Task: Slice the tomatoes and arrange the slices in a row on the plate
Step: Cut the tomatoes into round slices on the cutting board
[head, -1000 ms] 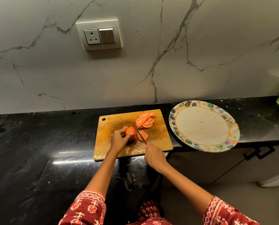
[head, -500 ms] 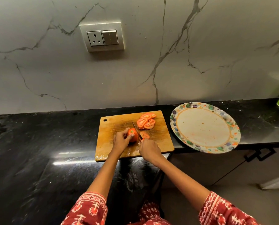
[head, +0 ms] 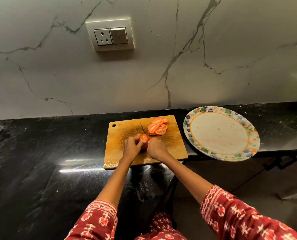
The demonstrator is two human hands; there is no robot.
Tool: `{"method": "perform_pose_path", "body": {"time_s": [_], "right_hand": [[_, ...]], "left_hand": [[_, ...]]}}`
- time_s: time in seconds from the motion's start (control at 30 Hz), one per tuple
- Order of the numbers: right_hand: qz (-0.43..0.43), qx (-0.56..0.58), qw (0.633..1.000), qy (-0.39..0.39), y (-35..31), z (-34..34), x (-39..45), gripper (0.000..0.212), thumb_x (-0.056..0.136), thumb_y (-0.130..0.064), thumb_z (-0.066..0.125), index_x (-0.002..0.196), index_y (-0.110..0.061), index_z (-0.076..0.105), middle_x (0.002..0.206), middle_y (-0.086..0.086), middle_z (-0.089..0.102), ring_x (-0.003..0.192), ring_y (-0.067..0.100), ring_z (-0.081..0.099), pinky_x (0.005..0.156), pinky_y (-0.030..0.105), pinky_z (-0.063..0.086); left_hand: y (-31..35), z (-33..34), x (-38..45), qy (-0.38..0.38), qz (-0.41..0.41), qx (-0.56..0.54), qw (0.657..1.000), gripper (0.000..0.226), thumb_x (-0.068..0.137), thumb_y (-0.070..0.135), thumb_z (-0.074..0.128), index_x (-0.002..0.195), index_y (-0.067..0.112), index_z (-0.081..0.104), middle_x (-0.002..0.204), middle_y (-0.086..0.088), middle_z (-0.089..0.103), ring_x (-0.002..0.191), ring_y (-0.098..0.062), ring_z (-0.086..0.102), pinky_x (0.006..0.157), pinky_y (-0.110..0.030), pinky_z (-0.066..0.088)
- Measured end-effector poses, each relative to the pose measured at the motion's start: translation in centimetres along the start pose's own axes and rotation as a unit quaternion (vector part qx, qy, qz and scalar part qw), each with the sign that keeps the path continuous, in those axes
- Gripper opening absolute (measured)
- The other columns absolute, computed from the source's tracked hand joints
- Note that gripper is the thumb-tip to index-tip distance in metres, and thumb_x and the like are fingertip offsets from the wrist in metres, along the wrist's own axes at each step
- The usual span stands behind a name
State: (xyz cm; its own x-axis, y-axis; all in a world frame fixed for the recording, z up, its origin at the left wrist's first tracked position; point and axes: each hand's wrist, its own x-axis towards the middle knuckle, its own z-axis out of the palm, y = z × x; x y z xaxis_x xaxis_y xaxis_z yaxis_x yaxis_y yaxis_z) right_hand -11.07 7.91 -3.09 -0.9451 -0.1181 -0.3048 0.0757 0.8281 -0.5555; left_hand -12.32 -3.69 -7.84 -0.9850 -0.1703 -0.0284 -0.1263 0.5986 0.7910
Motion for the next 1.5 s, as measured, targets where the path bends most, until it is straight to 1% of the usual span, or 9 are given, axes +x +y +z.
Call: {"method": "perform_pose_path", "body": {"time_s": [0.1,0.23,0.33,0.5,0.67,0.77,0.9,1.17,1.5], "right_hand": [[-0.004,0.013,1.000,0.002,0.9,0.9,-0.5,0.030,0.099,-0.020,0.035,0.117,-0.002,0.051,0.124,0.019,0.053,0.115,0.036,0.050,0.089,0.038,0.041],[-0.004,0.010,1.000,0.008,2.1,1.7,-1.6,0.033,0.101,-0.021,0.029,0.108,-0.002,0.055,0.116,0.019,0.056,0.109,0.036,0.053,0.078,0.034,0.038],[-0.001,0.005,1.000,0.000,1.4,1.7,-0.9,0.032,0.101,-0.020,0.030,0.112,-0.002,0.055,0.119,0.020,0.057,0.112,0.036,0.052,0.083,0.037,0.041],[-0.006,0.010,1.000,-0.006,1.1,1.8,-0.3,0.031,0.100,-0.018,0.032,0.115,-0.002,0.054,0.123,0.020,0.055,0.115,0.037,0.051,0.088,0.038,0.042],[-0.005,0.003,1.000,-0.018,2.5,2.8,-1.4,0.028,0.099,-0.017,0.035,0.110,0.000,0.055,0.116,0.020,0.057,0.110,0.038,0.054,0.081,0.036,0.042],[-0.001,0.013,1.000,-0.021,1.9,2.5,-0.5,0.030,0.100,-0.017,0.033,0.112,0.000,0.054,0.119,0.021,0.057,0.113,0.038,0.053,0.086,0.038,0.043],[-0.003,-0.007,1.000,-0.028,1.6,2.7,-0.2,0.027,0.099,-0.014,0.035,0.115,-0.001,0.053,0.124,0.020,0.054,0.116,0.037,0.050,0.089,0.039,0.042],[-0.021,-0.084,0.996,-0.012,4.7,4.0,-2.7,0.025,0.100,-0.012,0.033,0.114,-0.003,0.051,0.116,0.016,0.058,0.108,0.034,0.055,0.081,0.037,0.042],[-0.024,-0.103,0.994,0.009,5.5,3.2,-4.1,0.024,0.098,-0.012,0.033,0.113,-0.003,0.050,0.114,0.015,0.059,0.107,0.034,0.057,0.079,0.037,0.043]], "left_hand": [[0.0,0.0,-0.3,0.013,0.008,-0.006,1.000,0.047,0.084,0.014,0.066,0.126,-0.003,0.051,0.130,-0.016,0.054,0.125,-0.027,0.047,0.105,-0.039,0.039],[-0.1,-0.1,-0.2,0.008,-0.002,-0.003,1.000,0.050,0.084,0.019,0.066,0.127,0.000,0.051,0.130,-0.015,0.054,0.125,-0.027,0.047,0.105,-0.041,0.039],[-0.4,0.0,-0.1,0.004,-0.008,0.001,1.000,0.050,0.083,0.020,0.067,0.128,0.002,0.051,0.131,-0.015,0.054,0.126,-0.027,0.046,0.105,-0.044,0.039],[0.1,-0.2,-0.1,0.014,0.007,0.008,1.000,0.047,0.084,0.013,0.066,0.125,-0.003,0.052,0.130,-0.016,0.054,0.124,-0.025,0.048,0.105,-0.036,0.039],[0.0,-0.1,0.0,0.018,0.014,-0.003,1.000,0.046,0.084,0.011,0.065,0.124,-0.004,0.052,0.128,-0.017,0.055,0.123,-0.026,0.049,0.103,-0.035,0.041],[0.1,-0.1,0.1,0.008,0.005,-0.007,1.000,0.047,0.083,0.014,0.066,0.125,-0.003,0.052,0.129,-0.015,0.055,0.123,-0.025,0.050,0.104,-0.038,0.041],[-0.1,-0.1,-0.1,0.014,-0.007,-0.014,1.000,0.048,0.083,0.014,0.067,0.125,-0.004,0.052,0.129,-0.016,0.055,0.123,-0.025,0.049,0.103,-0.035,0.041],[0.0,-0.4,0.1,0.005,-0.024,-0.029,0.999,0.048,0.086,0.013,0.062,0.129,-0.003,0.048,0.135,-0.016,0.050,0.126,-0.025,0.045,0.100,-0.028,0.039],[0.2,-0.6,-0.3,0.004,-0.019,-0.045,0.999,0.049,0.083,0.011,0.065,0.127,-0.004,0.049,0.134,-0.017,0.050,0.127,-0.027,0.045,0.105,-0.039,0.039]]}}
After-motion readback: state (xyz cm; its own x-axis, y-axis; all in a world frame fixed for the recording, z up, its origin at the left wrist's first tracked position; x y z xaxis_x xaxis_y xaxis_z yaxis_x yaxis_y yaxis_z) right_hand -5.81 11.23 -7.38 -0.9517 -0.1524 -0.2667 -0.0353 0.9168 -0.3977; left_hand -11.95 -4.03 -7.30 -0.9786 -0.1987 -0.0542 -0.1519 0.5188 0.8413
